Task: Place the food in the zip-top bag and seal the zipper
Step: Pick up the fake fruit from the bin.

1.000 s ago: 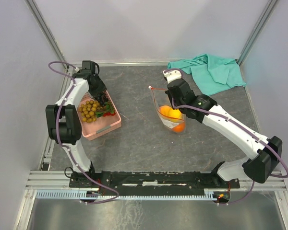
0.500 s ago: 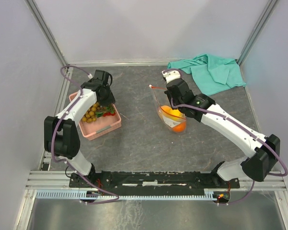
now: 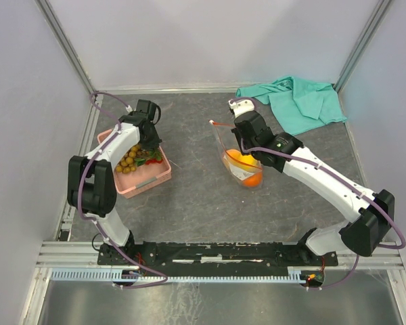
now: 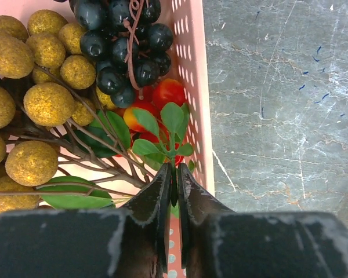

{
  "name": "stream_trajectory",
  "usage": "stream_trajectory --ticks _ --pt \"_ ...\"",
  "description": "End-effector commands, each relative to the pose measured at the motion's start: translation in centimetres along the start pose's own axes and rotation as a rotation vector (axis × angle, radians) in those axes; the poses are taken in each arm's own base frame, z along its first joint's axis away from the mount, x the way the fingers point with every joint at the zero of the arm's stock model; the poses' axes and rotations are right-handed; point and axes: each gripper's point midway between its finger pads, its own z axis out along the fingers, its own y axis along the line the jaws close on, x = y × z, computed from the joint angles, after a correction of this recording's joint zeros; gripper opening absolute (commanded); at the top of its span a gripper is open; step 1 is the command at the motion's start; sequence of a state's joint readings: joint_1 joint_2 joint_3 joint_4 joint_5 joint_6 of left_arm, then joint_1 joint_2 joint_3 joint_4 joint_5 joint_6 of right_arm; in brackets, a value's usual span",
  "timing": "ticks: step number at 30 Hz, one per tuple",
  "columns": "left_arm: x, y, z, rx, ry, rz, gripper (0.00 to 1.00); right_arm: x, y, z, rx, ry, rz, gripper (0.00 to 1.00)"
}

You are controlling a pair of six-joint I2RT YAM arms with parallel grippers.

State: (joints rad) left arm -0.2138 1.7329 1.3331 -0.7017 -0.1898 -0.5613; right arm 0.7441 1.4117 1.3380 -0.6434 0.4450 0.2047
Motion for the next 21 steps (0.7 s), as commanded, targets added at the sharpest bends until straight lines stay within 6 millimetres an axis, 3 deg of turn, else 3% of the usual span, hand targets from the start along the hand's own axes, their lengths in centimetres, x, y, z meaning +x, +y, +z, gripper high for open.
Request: stream_trajectory --ticks 1,3,14,21 --pt "-2.4 0.1 -1.4 0.000 -0.091 0.039 0.09 -1.7 -0.4 -0.7 0.006 -0.055 0.047 0.02" --pt "-2.6 0.3 -2.4 0.002 -0.113 0.039 0.03 -1.8 -0.8 -0.8 0.022 -0.059 0.039 0.01" --pt "-3.4 2.9 -7.6 0.026 -0.226 -0.024 0.03 -3.2 -1.8 -1.3 0.057 -0.104 -0.007 0.01" --pt "-3.9 0.9 -11.5 0.221 -0.303 -0.036 0.03 -3.3 -2.5 -1.4 0.096 -0.110 -0.008 0.01"
